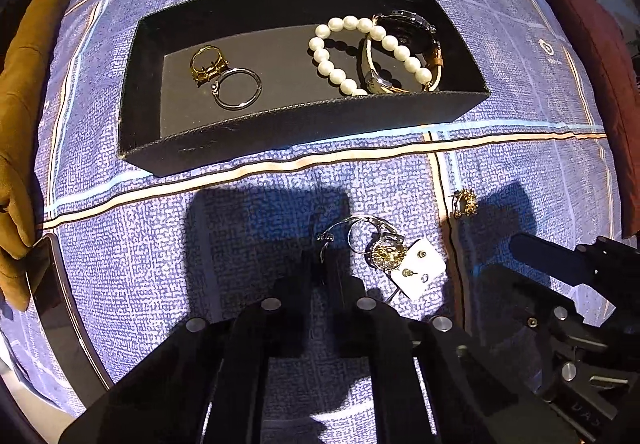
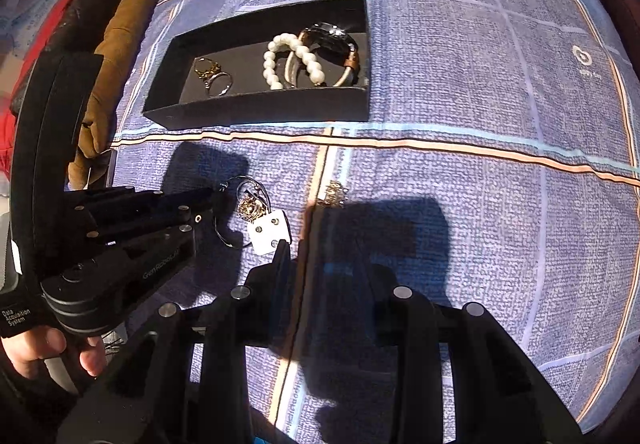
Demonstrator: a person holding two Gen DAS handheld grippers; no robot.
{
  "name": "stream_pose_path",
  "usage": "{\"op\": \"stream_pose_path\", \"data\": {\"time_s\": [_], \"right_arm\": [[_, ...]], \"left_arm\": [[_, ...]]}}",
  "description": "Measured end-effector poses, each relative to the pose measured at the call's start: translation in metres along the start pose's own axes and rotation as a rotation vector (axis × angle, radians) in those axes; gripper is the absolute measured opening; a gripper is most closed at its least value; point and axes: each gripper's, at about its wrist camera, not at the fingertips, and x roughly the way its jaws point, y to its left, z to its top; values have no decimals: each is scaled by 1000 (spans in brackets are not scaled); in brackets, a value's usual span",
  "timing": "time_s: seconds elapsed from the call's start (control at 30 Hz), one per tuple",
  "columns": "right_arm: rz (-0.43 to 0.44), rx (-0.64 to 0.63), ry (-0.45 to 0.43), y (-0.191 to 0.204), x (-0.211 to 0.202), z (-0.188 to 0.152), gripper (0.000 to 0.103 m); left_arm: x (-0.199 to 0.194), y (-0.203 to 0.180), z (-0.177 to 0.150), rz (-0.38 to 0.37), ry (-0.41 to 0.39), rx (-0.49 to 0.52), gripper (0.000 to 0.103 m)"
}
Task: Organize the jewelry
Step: 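Grasp the silver hoop earrings on the white card with the left tool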
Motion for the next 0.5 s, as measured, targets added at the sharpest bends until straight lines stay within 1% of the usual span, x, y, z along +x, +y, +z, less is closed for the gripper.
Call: {"op": "stream_pose_path", "data": {"time_s": [0.13, 0.2, 0.4, 0.47, 0.5], "right_arm": [[42, -21, 11, 13, 8, 4, 33], [57, -22, 16, 17, 13, 4, 33], [49, -53, 37, 26, 28, 7, 33], [69, -60, 39, 31, 31, 9, 33], [73, -65, 39, 34, 33, 10, 32]], "left_arm": [[-10, 18, -7, -55, -26, -35, 3], [-16, 26, -9, -100, -43, -62, 3], [-26, 47, -24, -145, -59, -102, 3], [-30, 57, -26, -144, -61, -101, 3], [-31, 60, -27, -156, -61, -101, 3]]}}
